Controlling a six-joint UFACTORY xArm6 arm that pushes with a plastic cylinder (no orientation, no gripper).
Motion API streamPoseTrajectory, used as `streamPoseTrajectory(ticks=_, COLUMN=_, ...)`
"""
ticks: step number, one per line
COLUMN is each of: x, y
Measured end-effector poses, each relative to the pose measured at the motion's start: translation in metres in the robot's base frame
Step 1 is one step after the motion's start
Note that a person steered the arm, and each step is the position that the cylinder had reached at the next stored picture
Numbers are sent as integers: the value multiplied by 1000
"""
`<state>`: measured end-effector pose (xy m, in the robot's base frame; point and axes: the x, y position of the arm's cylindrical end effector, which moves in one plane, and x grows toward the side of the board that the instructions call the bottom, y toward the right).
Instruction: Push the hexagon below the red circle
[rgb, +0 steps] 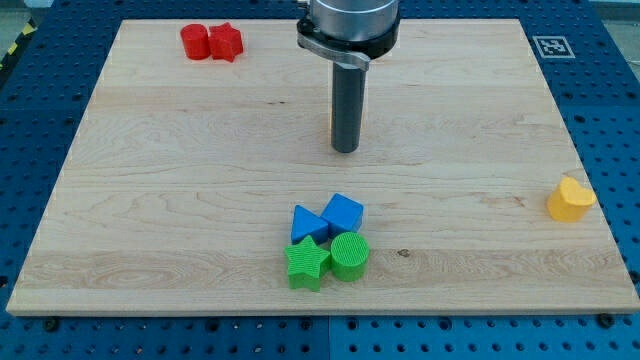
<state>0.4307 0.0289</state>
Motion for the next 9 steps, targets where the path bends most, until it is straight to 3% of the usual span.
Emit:
streamPoseTrajectory(ticks=2, x=2, y=47)
streamPoseTrajectory(ticks=6, x=-39, y=23)
streamPoseTrajectory(ticks=9, x=-41, y=-2)
